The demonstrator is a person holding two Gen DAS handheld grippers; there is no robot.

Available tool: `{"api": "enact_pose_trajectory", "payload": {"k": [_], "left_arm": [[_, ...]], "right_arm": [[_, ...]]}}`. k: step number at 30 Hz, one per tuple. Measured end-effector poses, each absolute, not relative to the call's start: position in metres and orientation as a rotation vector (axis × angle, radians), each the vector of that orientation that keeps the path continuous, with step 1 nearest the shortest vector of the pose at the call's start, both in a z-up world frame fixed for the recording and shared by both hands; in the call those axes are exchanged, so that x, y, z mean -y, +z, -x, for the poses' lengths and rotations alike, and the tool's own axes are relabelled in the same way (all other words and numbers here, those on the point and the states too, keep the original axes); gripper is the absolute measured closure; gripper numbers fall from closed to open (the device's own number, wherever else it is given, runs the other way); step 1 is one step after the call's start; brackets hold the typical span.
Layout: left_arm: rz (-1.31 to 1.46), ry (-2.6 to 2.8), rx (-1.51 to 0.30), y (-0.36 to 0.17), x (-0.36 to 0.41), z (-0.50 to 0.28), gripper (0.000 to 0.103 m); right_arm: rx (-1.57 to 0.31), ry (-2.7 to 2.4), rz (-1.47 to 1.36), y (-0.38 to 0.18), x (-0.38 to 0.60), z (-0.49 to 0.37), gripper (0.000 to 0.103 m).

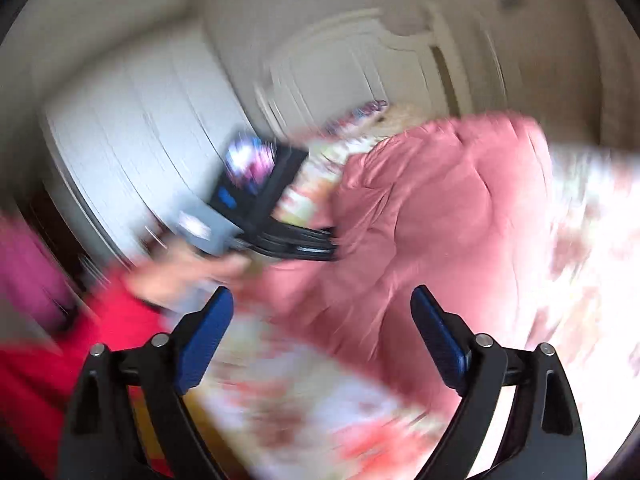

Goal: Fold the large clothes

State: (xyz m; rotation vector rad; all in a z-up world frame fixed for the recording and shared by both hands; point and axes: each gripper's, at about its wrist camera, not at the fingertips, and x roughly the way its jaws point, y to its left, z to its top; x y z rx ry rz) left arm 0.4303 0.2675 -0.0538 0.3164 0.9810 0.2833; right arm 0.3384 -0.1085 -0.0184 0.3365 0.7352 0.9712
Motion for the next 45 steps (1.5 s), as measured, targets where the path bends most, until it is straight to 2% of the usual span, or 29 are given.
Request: {"api": "enact_pose_trajectory", "payload": {"k": [5, 9, 17, 19, 22, 24, 25, 26, 28, 30, 31, 32, 33, 35, 37, 40, 41, 45], "left_arm": [[-0.308, 0.272, -0.975, -0.056, -0.268, -0.431, 0.002], [-0.311, 0.275, -0.974, -0.057, -0.269, -0.431, 0.002], [-0.299, 0.26, -0.975, -0.057, -0.272, -0.433, 0.002], [-0.292, 0.256, -0.976, -0.057, -0.271, -0.432, 0.002], [-0.305, 0.264, -0.973, -0.058, -0.268, -0.432, 0.002], [-0.301, 0.259, -0.98, -0.058, -0.268, -0.433, 0.002], [-0.294, 0.254, -0.983, -0.058, -0.269, -0.433, 0.002], [-0.289, 0.249, -0.983, -0.058, -0.269, -0.433, 0.002], [-0.3, 0.246, -0.975, -0.06, -0.268, -0.433, 0.002], [-0.299, 0.245, -0.979, -0.06, -0.269, -0.434, 0.002], [-0.296, 0.239, -0.982, -0.06, -0.27, -0.434, 0.002], [-0.293, 0.235, -0.983, -0.061, -0.27, -0.435, 0.002], [-0.291, 0.235, -0.983, -0.061, -0.27, -0.435, 0.002], [-0.294, 0.241, -0.983, -0.06, -0.27, -0.436, 0.002], [-0.294, 0.251, -0.985, -0.06, -0.269, -0.436, 0.002], [-0.273, 0.252, -0.989, -0.06, -0.271, -0.436, 0.002], [-0.265, 0.249, -0.992, -0.061, -0.272, -0.437, 0.002], [-0.239, 0.234, -0.998, -0.061, -0.277, -0.44, 0.002]], "right_arm": [[-0.888, 1.118, -0.884, -0.076, 0.147, -0.334, 0.015], [-0.97, 1.132, -0.996, -0.099, 0.131, -0.34, 0.015], [-0.748, 0.903, -1.121, -0.098, 0.16, -0.347, 0.015], [-0.709, 0.811, -1.02, -0.088, 0.165, -0.34, 0.02], [-0.718, 0.746, -0.865, -0.079, 0.154, -0.338, 0.02], [-0.699, 0.699, -0.689, -0.066, 0.144, -0.332, 0.032], [-0.685, 0.652, -0.611, -0.062, 0.145, -0.328, 0.044], [-0.693, 0.624, -0.576, -0.062, 0.146, -0.329, 0.046], [-0.8, 0.63, -0.56, -0.064, 0.149, -0.335, 0.045], [-0.805, 0.633, -0.455, -0.044, 0.147, -0.32, 0.04], [-0.76, 0.626, -0.381, -0.024, 0.145, -0.307, 0.034], [-0.681, 0.632, -0.312, 0.001, 0.143, -0.295, 0.013], [-0.618, 0.617, -0.243, 0.02, 0.137, -0.288, 0.005], [-0.484, 0.521, 0.066, 0.066, 0.106, -0.284, 0.004], [-0.419, 0.458, 0.25, 0.086, 0.077, -0.297, 0.004], [-0.52, 0.568, 0.341, 0.093, 0.023, -0.354, 0.004], [-0.551, 0.598, 0.371, 0.09, 0.007, -0.368, 0.011], [-0.717, 0.626, 0.497, 0.055, -0.053, -0.447, 0.014]]}}
